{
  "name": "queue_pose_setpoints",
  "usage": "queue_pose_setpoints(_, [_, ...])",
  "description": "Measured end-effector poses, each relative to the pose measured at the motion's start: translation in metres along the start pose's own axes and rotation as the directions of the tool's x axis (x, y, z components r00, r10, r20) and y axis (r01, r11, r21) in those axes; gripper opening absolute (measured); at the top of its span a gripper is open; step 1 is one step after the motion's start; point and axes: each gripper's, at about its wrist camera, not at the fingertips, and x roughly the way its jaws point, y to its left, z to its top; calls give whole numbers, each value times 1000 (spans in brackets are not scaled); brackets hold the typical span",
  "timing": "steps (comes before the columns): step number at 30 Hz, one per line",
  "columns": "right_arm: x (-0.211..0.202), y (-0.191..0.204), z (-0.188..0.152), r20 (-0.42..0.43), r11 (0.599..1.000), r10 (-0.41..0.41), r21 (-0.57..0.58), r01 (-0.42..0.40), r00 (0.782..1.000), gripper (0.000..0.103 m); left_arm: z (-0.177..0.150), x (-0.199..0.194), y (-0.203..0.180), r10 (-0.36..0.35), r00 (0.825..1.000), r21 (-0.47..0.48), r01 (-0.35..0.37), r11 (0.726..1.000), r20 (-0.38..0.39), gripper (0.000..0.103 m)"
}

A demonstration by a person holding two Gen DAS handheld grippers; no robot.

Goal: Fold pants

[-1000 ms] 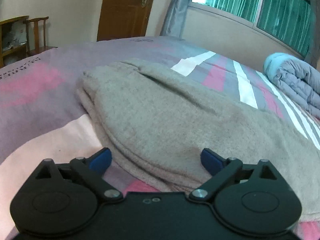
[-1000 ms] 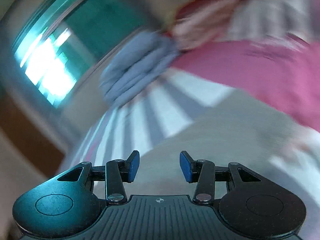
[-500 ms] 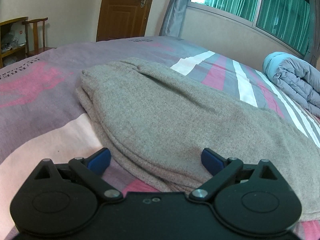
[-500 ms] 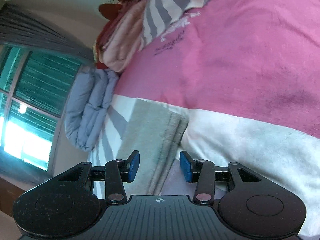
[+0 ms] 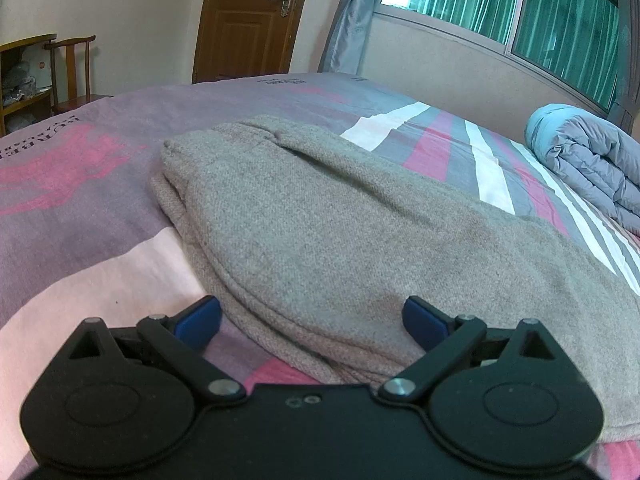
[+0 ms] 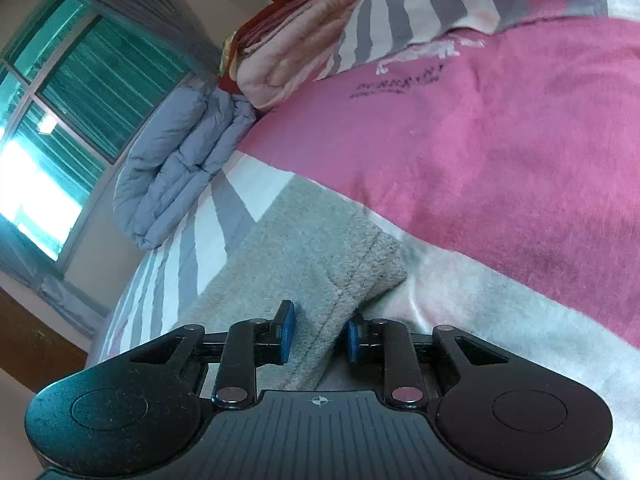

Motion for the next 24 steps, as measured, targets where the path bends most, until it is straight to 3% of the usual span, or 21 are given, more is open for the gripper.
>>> queue_pose_setpoints(4, [0, 9, 1, -7, 999, -12, -42, 12, 1000, 18, 1, -1, 2, -10, 1000, -3, 10, 1000, -4, 93])
queue_pose_setpoints(13, [0, 23, -1, 0, 996, -63, -67, 63, 998, 18, 5, -1, 6, -36, 999, -9, 36, 999, -21, 93])
queue_pose_setpoints(16, [-4, 35, 0, 17, 993, -74, -94, 76, 997, 18, 9, -6, 10, -60, 998, -4, 60, 998, -26, 88])
queue_pose_setpoints(19, [-11, 50, 0, 49, 991, -57, -116, 62, 997, 17, 12, -17, 19, -60, 998, 0, 60, 998, 1, 79])
queue_pose_setpoints(24, [-23, 96, -4, 87, 978, 2, -206, 16, 996, 16, 16, -35, 34, -72, 997, 43, 70, 997, 38, 82])
